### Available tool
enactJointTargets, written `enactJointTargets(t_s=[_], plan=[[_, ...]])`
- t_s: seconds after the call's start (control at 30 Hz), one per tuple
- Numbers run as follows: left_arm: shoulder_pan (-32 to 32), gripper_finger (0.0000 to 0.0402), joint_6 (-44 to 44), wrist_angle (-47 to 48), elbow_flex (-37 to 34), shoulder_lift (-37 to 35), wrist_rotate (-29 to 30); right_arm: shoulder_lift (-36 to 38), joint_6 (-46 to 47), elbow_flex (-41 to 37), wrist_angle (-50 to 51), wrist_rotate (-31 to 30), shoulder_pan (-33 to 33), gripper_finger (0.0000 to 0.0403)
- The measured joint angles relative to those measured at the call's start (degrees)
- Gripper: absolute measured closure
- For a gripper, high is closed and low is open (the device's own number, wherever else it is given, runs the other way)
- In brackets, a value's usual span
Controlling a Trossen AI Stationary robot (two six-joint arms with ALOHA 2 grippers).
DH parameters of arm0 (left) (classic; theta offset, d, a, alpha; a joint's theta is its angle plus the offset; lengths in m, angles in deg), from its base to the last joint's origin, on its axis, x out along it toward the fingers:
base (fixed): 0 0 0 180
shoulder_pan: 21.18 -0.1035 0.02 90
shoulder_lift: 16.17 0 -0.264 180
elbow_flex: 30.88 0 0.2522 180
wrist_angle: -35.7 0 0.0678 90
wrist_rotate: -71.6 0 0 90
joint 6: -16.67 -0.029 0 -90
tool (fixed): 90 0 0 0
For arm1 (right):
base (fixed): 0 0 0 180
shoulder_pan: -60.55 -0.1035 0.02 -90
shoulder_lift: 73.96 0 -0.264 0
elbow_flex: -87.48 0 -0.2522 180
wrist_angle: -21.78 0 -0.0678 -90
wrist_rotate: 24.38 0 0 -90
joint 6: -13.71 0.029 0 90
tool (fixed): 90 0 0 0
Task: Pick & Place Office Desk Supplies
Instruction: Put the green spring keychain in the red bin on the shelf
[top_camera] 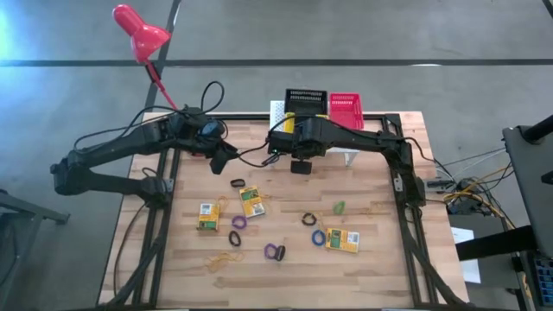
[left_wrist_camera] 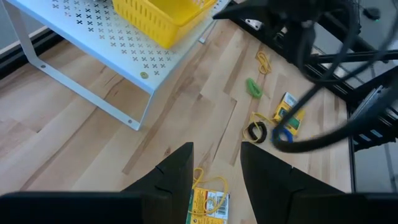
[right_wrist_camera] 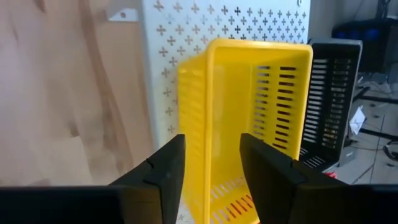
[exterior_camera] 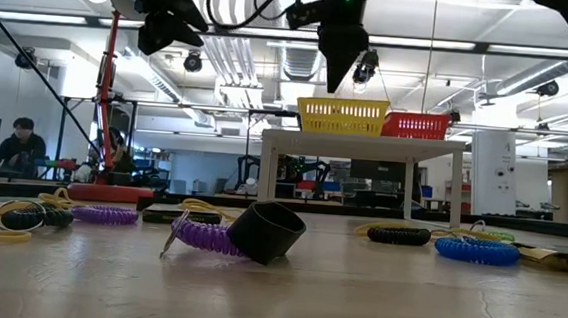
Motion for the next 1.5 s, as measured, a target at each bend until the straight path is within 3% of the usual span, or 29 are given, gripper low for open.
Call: enactJointTargets(t_s=[0.23, 0.43, 0.53, 0.67, 0.93, 1.0, 1.1, 1.23, 1.5], plan=[[0.0, 0.0264, 0.0, 0.0, 0.0, 0.0, 0.0, 4.8, 6.5, 0.0, -0.1, 1.4, -2.2, 0.0215], [0.0, 0.0264, 0.1, 0.0, 0.0, 0.0, 0.0, 13.6, 14.3, -2.9, -2.4, 16.3, -4.8, 0.0203], [0.0, 0.0264, 0.1, 0.0, 0.0, 0.0, 0.0, 19.1, 18.6, -9.6, -5.5, 17.9, -7.5, 0.0202], [0.0, 0.0264, 0.0, 0.0, 0.0, 0.0, 0.0, 27.2, 29.0, -22.6, -6.9, 14.3, -12.9, 0.0202], [0.1, 0.0264, -0.6, 0.0, 0.0, 0.0, 0.0, 40.1, 67.1, -49.7, -12.5, 14.1, -21.7, 0.0202], [0.1, 0.0264, -1.2, 0.0, 0.0, 0.0, 0.0, 41.8, 72.2, -55.2, -17.0, 16.3, -21.8, 0.0202], [0.1, 0.0264, -2.0, 0.0, 0.0, 0.0, 0.0, 42.5, 72.2, -62.4, -27.4, 21.1, -21.1, 0.0202], [0.1, 0.0264, -2.0, 0.0, 0.0, 0.0, 0.0, 40.8, 65.5, -70.0, -39.9, 24.4, -20.8, 0.0202], [0.1, 0.0264, -0.5, 0.0, 0.0, 0.0, 0.0, 31.4, 60.1, -73.5, -41.4, 25.7, -18.8, 0.0212]])
